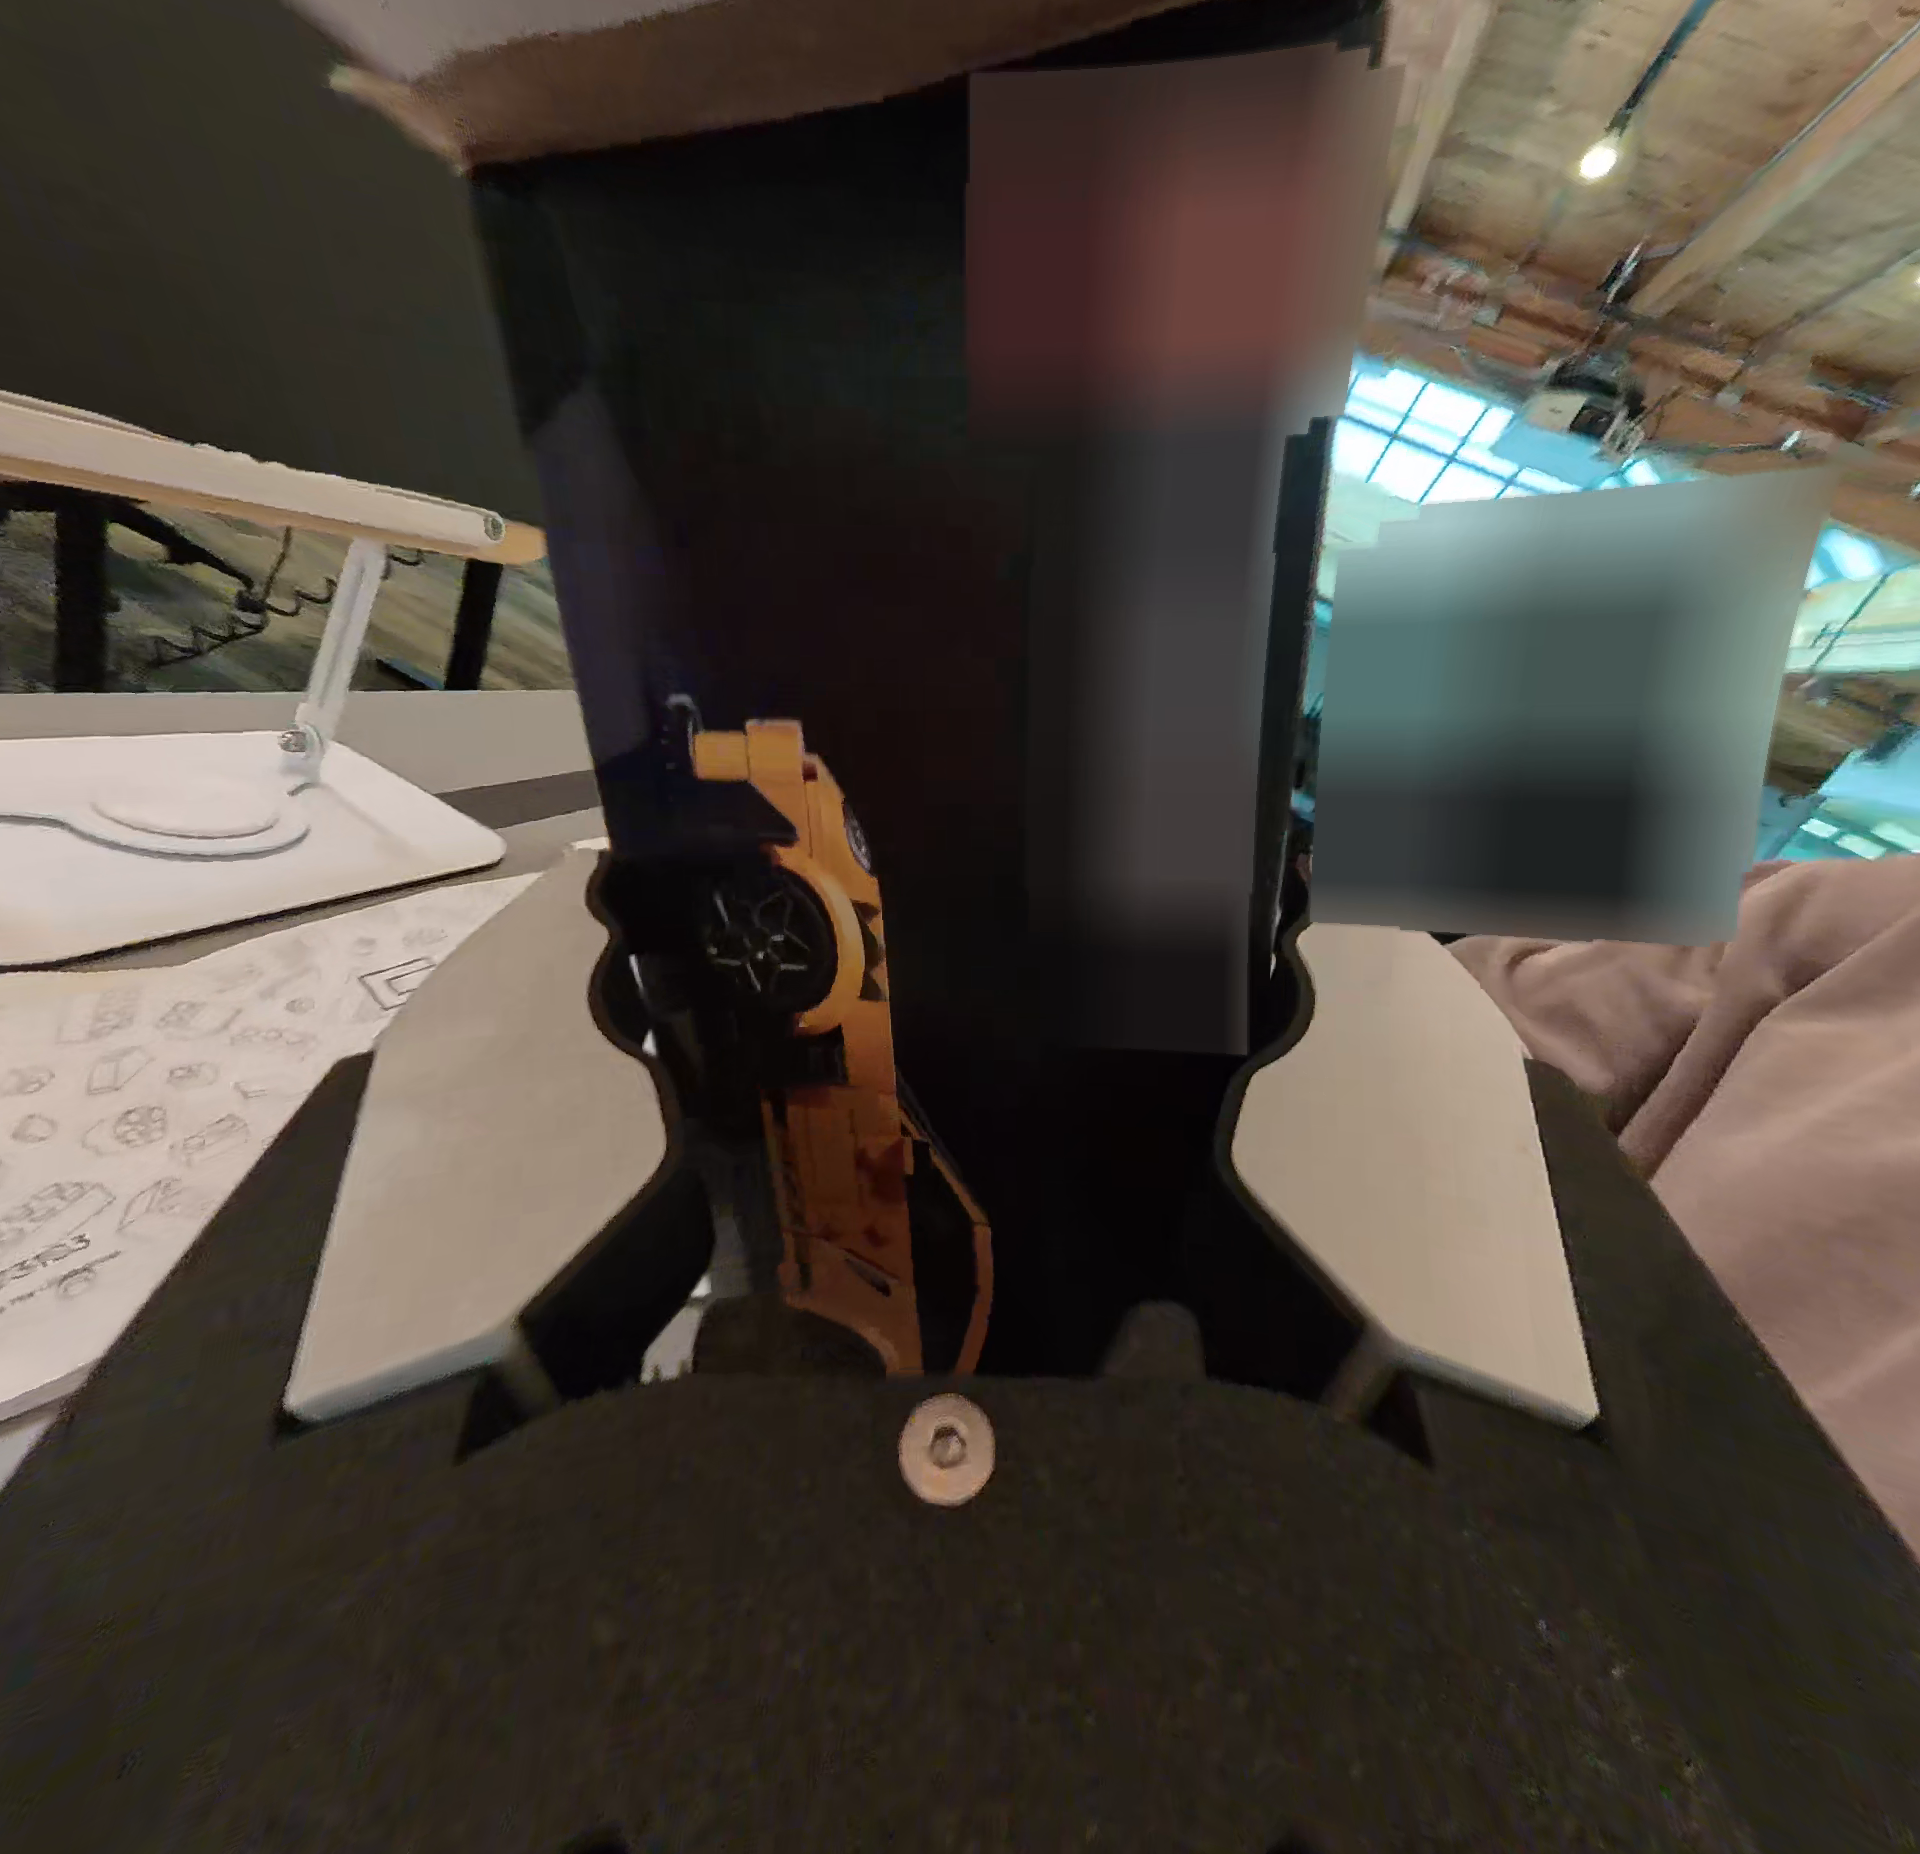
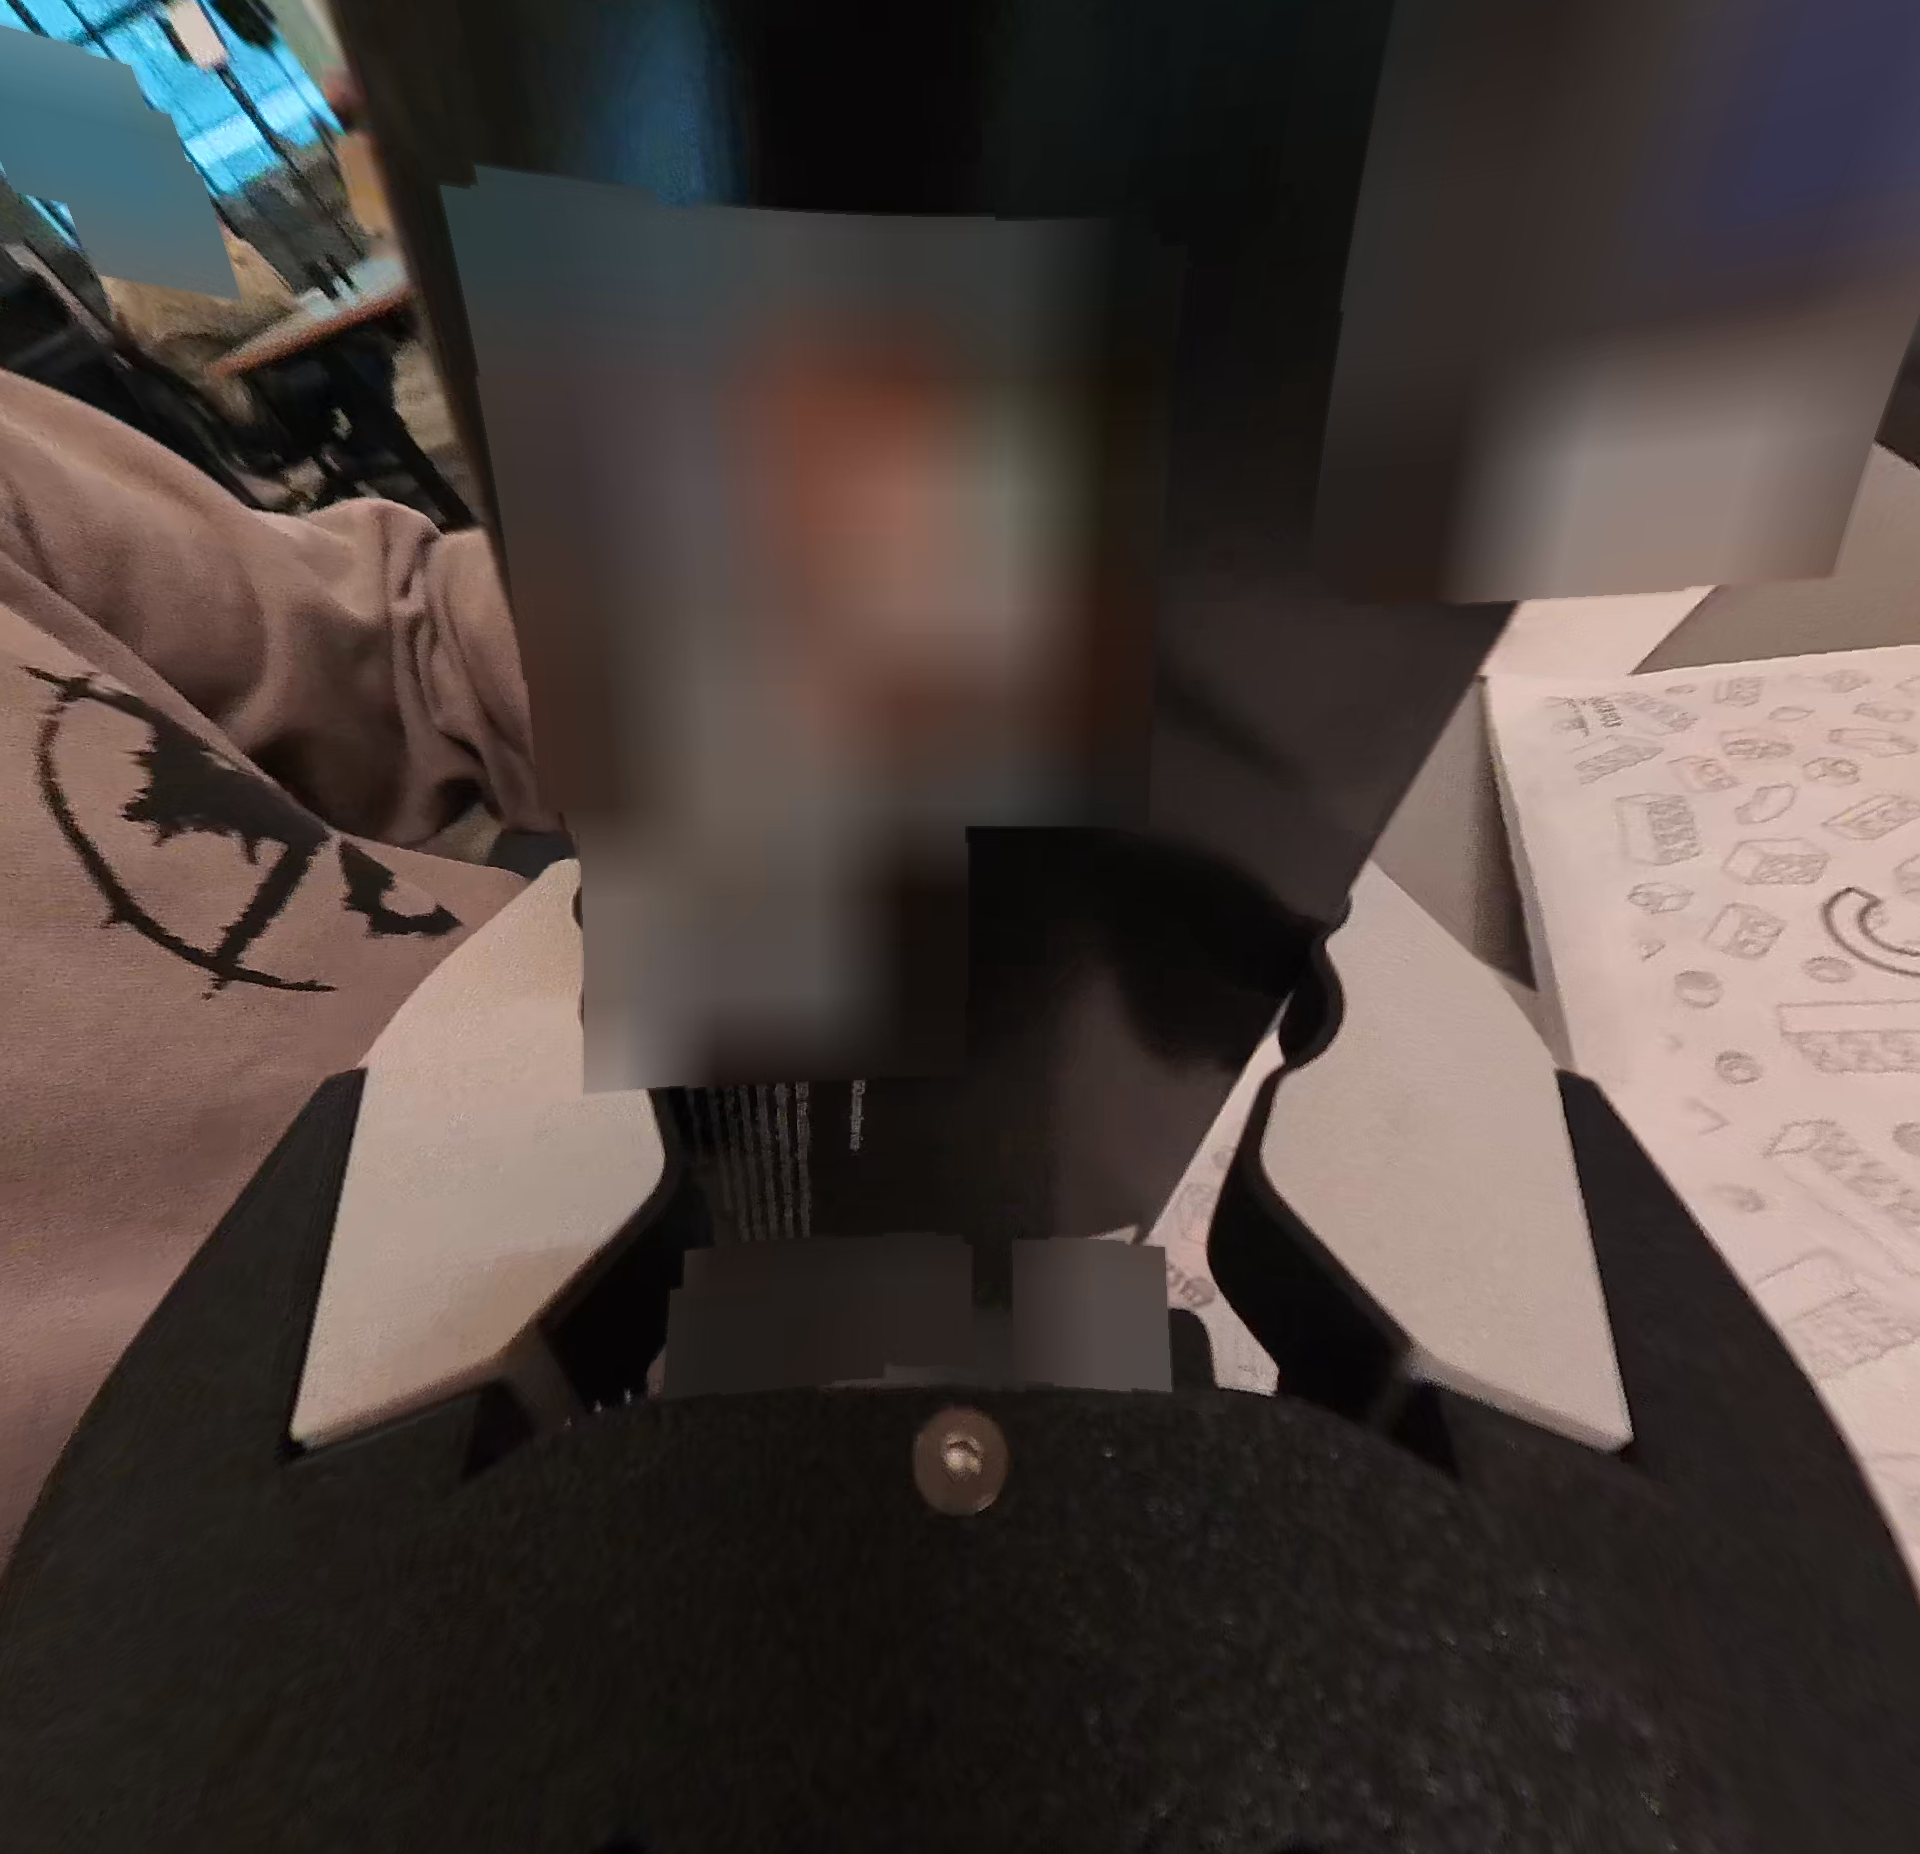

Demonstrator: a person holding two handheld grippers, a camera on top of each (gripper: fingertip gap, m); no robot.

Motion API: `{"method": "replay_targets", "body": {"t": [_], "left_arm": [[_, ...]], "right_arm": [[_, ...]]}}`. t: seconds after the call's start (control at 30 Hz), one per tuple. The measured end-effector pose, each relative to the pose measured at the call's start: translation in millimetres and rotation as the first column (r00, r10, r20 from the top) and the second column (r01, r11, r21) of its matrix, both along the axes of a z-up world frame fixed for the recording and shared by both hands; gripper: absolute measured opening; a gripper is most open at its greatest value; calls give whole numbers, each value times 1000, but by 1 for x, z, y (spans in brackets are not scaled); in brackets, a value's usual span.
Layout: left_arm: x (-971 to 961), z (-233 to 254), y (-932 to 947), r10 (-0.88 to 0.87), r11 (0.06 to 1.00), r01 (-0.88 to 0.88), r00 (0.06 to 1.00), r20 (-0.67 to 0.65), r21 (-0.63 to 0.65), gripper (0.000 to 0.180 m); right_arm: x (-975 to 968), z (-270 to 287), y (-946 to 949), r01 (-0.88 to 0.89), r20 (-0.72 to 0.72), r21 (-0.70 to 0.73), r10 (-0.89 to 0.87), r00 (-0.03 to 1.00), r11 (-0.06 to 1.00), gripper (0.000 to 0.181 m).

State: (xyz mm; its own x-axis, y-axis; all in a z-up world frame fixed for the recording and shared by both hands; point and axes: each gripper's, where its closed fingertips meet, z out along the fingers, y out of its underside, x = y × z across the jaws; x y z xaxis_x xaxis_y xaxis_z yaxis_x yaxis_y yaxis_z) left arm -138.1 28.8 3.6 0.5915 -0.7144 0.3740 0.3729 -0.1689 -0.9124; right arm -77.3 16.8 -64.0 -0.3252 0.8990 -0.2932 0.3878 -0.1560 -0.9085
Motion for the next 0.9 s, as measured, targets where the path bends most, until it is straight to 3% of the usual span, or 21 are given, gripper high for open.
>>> {"method": "replay_targets", "body": {"t": [0.03, 0.27, 0.47, 0.57, 0.67, 0.9], "left_arm": [[0, -4, -1, 21, 1000, -21, 999, -50, 7, 116], [-15, -9, -22, 129, 990, -116, 974, -185, 78, 98], [-26, -15, -39, 254, 965, -194, 860, -443, 177, 92], [-32, -8, -47, 313, 947, -212, 776, -547, 240, 87], [-31, 4, -56, 306, 948, -190, 767, -565, 255, 83], [18, 18, -64, 214, 959, -5, 664, -717, 282, 80]], "right_arm": [[4, 2, 0, 1, -7, -27, -2, 1000, 1000, 122], [45, -6, 1, 20, 40, -212, -11, 999, 977, 120], [77, -7, 13, -25, 86, -294, 53, 995, 955, 120], [93, 1, 19, -85, 128, -272, 123, 984, 959, 119], [107, 11, 26, -124, 214, -229, 174, 961, 965, 118], [135, 0, 44, -217, 584, -33, 195, 788, 976, 117]]}}
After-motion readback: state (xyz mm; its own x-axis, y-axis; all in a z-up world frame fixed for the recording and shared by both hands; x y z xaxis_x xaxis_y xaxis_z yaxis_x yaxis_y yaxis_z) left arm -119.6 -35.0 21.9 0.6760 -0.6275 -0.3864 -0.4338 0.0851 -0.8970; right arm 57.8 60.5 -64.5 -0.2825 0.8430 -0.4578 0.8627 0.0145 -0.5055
